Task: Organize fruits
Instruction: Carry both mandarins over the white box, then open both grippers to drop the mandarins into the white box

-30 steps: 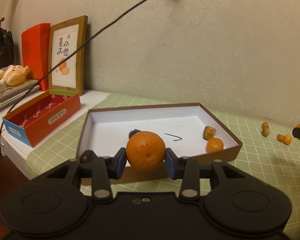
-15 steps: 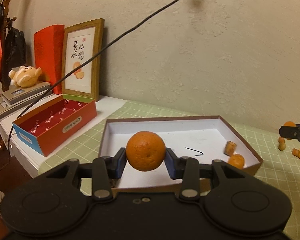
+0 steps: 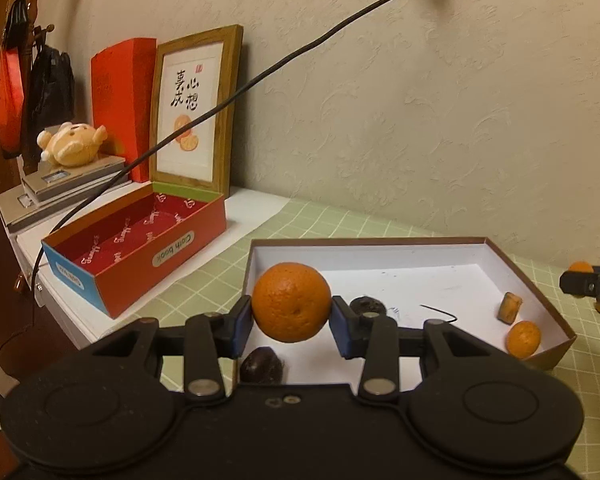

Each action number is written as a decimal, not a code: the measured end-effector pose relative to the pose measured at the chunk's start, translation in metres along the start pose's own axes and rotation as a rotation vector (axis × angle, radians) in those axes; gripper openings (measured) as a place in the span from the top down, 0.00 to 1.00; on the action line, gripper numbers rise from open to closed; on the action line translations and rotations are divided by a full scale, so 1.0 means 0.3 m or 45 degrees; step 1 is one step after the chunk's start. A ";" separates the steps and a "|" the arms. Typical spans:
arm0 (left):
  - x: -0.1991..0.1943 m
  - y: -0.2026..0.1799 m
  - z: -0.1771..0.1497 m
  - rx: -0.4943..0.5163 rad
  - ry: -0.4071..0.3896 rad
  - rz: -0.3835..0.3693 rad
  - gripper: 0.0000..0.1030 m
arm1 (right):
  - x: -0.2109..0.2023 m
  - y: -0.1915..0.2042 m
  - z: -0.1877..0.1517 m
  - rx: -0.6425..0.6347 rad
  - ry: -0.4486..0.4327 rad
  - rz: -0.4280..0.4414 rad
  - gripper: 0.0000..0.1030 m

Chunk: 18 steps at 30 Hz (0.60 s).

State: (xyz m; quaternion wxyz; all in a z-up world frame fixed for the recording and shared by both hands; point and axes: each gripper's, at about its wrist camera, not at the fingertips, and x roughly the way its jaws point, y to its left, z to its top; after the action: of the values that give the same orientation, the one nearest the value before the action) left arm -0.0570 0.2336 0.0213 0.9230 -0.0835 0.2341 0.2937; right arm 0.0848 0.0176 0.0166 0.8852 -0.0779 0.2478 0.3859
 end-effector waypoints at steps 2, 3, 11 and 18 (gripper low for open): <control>0.006 0.003 0.001 -0.004 -0.003 0.007 0.70 | 0.012 -0.001 -0.002 0.008 0.005 0.008 0.68; 0.011 0.001 0.002 -0.005 -0.002 0.011 0.70 | 0.016 0.000 -0.002 0.007 0.005 0.010 0.68; 0.043 0.006 -0.002 -0.025 0.022 0.027 0.70 | 0.070 -0.006 0.009 0.028 0.023 0.040 0.68; 0.069 0.007 -0.009 -0.022 0.048 0.033 0.70 | 0.118 0.002 0.011 0.031 0.035 0.057 0.68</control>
State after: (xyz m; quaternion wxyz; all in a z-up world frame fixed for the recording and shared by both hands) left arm -0.0444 0.2449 0.0089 0.9138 -0.0939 0.2502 0.3060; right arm 0.1061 0.0418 0.0018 0.8738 -0.0668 0.2663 0.4015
